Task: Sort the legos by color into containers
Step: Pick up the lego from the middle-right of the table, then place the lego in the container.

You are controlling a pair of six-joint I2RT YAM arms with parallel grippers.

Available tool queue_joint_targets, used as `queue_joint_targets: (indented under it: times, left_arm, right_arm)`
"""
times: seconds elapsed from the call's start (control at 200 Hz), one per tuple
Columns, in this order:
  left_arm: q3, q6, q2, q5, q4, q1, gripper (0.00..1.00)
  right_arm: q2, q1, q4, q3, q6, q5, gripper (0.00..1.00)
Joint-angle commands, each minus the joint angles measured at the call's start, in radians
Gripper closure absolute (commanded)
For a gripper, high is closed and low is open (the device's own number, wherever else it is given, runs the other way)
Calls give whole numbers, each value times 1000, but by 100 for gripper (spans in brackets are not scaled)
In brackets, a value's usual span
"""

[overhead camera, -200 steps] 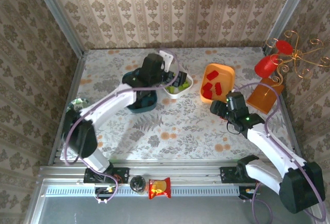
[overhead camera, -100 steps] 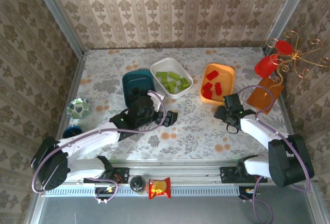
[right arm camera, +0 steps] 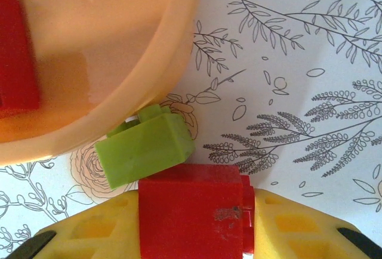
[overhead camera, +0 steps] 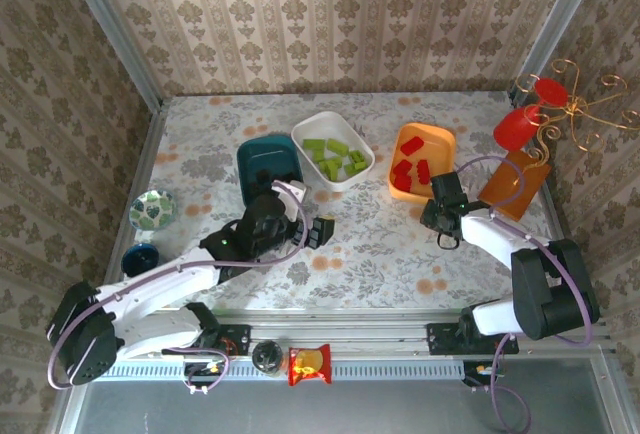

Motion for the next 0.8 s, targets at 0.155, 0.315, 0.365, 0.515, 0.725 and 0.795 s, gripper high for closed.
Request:
queue_joint_targets:
  times: [0.155,0.315,0.365,0.515,0.725,0.795]
  left_arm:
    - [-23,-14,-30,-24,-9,-4,0]
    - [-65,-9,-49,-25,28,-8,0]
    - [-81,-10,-64,-40,36,-8,0]
    - [-127,-31,-116,-66,47,-6,0]
    - [-146,-49,-169,-63,21,-7,0]
    - [-145,-52,-183,-65,-1,-6,0]
  right_arm:
    - [-132,72,-50,-51,16,-33,67]
    - [-256,181,-118,-50,36,-17,68]
    - [-289,209,-140,-28,36,-8,68]
    - [-352,225,-160,75,7,-1,68]
    - [-209,160,-90,251,-42,37,68]
    - [-136,147,-66,305,-56,47,69]
